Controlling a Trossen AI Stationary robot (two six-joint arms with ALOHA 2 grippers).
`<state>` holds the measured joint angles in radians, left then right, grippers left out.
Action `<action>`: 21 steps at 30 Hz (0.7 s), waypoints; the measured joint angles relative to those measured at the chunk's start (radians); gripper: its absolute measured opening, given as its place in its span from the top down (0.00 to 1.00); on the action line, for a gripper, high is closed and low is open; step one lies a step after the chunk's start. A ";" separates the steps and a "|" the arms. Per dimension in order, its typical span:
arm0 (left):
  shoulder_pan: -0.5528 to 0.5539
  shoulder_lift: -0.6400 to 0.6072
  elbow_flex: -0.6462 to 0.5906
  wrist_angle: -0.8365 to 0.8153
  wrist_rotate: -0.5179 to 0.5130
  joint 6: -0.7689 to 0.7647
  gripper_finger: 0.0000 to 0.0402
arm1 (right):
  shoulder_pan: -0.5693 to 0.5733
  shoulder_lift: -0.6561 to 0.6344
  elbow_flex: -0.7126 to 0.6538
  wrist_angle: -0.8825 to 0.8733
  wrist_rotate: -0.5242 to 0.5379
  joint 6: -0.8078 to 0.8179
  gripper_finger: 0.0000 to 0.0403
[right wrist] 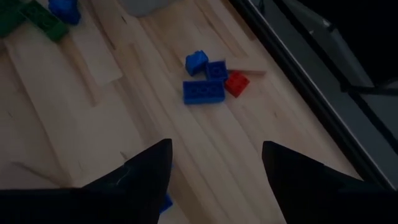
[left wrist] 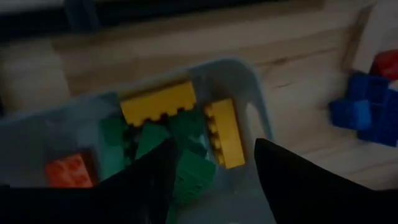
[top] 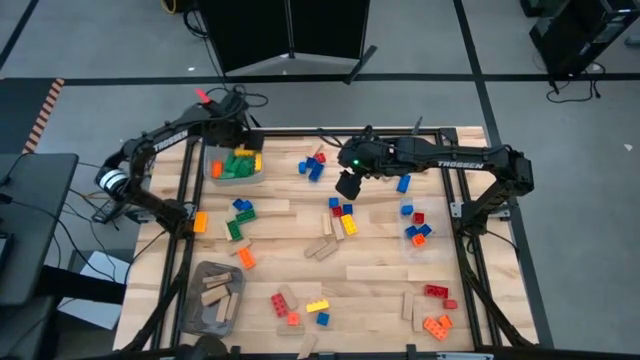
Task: Sort blocks by size
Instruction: Put the small blue game piece into the transparent bin
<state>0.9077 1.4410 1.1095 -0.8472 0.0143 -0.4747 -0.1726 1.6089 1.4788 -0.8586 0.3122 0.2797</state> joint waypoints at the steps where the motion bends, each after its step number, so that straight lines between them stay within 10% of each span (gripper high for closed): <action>1: -0.001 -0.013 0.006 0.003 0.000 0.011 0.44 | 0.000 0.000 0.000 -0.014 0.000 0.014 0.34; 21: -0.222 -0.426 0.003 0.132 -0.073 0.359 0.44 | 0.058 0.008 -0.208 0.067 -0.117 0.559 0.37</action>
<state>0.6856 1.0149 1.1125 -0.7150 -0.0582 -0.1157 -0.1147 1.6165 1.2713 -0.7917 0.1951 0.8389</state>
